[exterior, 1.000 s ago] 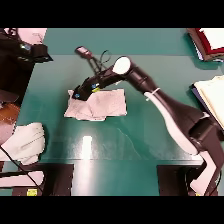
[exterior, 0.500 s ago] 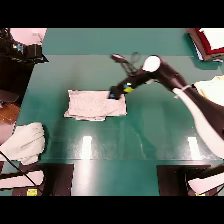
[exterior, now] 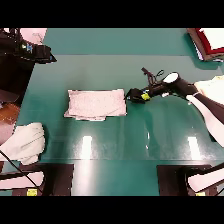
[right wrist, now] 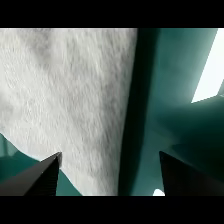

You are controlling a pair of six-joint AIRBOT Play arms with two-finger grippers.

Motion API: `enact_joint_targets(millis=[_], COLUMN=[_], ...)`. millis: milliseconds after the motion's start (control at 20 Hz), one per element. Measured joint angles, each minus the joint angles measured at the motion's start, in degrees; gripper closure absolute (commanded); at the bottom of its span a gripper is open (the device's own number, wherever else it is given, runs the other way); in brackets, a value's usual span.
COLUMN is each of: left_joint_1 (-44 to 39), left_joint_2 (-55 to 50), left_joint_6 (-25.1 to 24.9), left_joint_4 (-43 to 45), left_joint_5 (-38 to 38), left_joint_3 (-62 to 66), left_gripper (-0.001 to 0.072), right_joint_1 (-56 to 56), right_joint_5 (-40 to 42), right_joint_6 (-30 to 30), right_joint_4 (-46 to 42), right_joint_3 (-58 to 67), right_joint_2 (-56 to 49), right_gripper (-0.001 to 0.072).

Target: Fold the shirts.

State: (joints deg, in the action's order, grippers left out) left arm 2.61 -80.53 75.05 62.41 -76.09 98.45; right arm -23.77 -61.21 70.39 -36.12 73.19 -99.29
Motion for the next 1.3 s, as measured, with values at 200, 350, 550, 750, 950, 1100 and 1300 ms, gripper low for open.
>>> enact_joint_targets(millis=[200, 350, 550, 750, 950, 1100, 1300], left_joint_1=[-0.6, -0.8, -0.8, -1.0, -3.8, -7.6, -12.0], left_joint_2=[0.0, 0.0, 0.0, 0.0, 0.0, 0.0, 0.0], left_joint_6=[-0.4, -0.4, -0.4, -0.5, -0.5, -0.5, -0.5], left_joint_4=[-0.1, -0.1, -0.9, -3.1, -4.4, -4.9, -5.0], left_joint_5=[0.2, 0.2, -0.1, -0.6, 0.2, 2.0, 3.9], left_joint_3=[-0.1, -0.1, -0.1, -0.1, -0.1, -0.1, -0.1], left_gripper=[0.0686, 0.0686, 0.0686, 0.0686, 0.0686, 0.0686, 0.0686], right_joint_1=[-4.8, -8.5, -9.3, -1.6, 12.6, 24.6, 39.0], right_joint_5=[-0.9, -1.0, -1.0, -1.9, -5.0, -5.7, -4.9], right_joint_6=[-0.2, -1.4, -3.3, -0.4, 2.9, 4.2, 4.6], right_joint_4=[6.1, 7.9, 8.1, 2.2, -5.1, -9.0, -11.0], right_joint_3=[6.2, 10.2, 14.1, 15.6, 16.0, 16.1, 16.2], right_joint_2=[-7.2, -9.8, -8.6, -0.9, 8.3, 13.3, 15.6], right_gripper=[0.0339, 0.0698, 0.0699, 0.0699, 0.0699, 0.0699, 0.0700])
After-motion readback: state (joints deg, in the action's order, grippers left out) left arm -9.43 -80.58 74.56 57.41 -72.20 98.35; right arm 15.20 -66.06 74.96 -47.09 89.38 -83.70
